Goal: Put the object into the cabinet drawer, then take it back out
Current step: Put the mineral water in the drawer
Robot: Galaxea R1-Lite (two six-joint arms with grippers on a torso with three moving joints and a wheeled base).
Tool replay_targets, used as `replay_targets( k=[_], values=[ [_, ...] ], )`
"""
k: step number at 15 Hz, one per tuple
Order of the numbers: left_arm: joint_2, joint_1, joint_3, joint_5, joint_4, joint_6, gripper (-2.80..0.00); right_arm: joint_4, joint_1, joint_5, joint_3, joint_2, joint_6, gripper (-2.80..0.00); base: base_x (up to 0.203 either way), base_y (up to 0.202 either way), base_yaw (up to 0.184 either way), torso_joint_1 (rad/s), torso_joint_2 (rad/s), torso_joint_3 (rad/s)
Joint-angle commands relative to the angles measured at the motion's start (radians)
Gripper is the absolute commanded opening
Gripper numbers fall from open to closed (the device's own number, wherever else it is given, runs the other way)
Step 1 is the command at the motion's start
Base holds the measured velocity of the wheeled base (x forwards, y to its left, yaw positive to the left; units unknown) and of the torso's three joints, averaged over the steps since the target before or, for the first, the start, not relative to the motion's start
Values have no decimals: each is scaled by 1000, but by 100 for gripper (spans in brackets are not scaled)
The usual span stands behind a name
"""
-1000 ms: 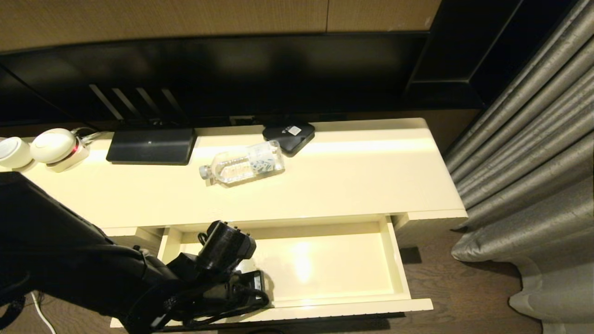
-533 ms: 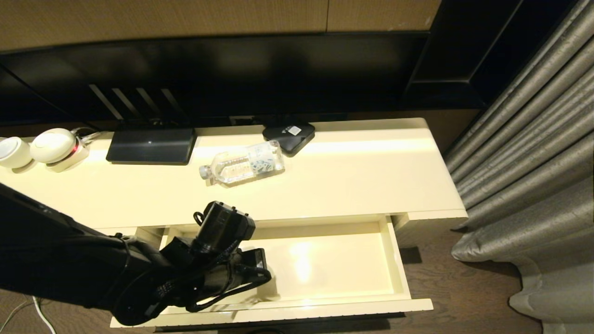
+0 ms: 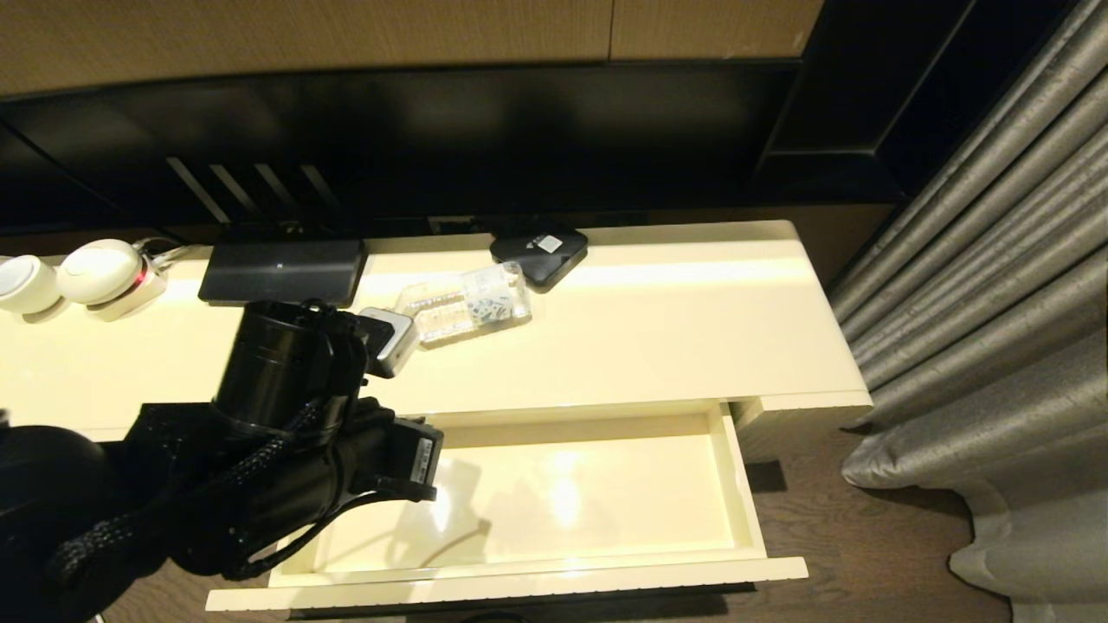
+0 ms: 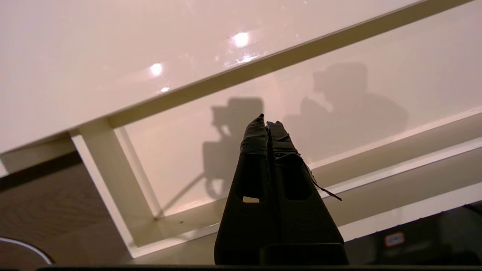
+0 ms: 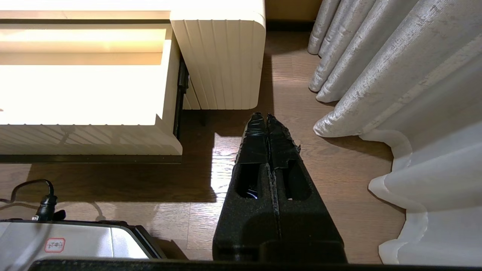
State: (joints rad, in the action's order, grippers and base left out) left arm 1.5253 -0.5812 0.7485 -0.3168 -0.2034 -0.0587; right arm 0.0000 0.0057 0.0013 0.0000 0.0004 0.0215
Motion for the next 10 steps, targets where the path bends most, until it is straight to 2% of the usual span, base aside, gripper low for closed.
replay_targets(
  k=[1, 2, 3, 6, 7, 8, 9, 10],
  values=[
    [-42, 3, 0, -2, -2, 10, -280, 0, 0, 0, 0, 1, 0, -280, 0, 0, 0, 0, 0, 0],
    [-59, 21, 1, -5, 4, 51, -280, 0, 0, -1, 0, 1, 0, -280, 0, 0, 0, 0, 0, 0],
    [-98, 50, 3, -9, 10, 179, -280, 0, 0, 0, 1, 1, 0, -280, 0, 0, 0, 0, 0, 0],
    [-196, 129, 35, -20, 28, 770, -280, 0, 0, -1, 0, 1, 0, -280, 0, 0, 0, 0, 0, 0],
    [-214, 145, 54, -22, 31, 928, -280, 0, 0, -1, 1, 1, 0, -280, 0, 0, 0, 0, 0, 0],
    [-224, 156, 79, -23, 32, 1070, -280, 0, 0, 0, 0, 1, 0, -280, 0, 0, 0, 0, 0, 0],
    [-229, 163, 110, -23, 31, 1185, -280, 0, 0, 0, 1, 1, 0, -280, 0, 0, 0, 0, 0, 0],
    [-226, 167, 140, -22, 31, 1274, -280, 0, 0, 0, 0, 1, 0, -280, 0, 0, 0, 0, 0, 0]
  ],
)
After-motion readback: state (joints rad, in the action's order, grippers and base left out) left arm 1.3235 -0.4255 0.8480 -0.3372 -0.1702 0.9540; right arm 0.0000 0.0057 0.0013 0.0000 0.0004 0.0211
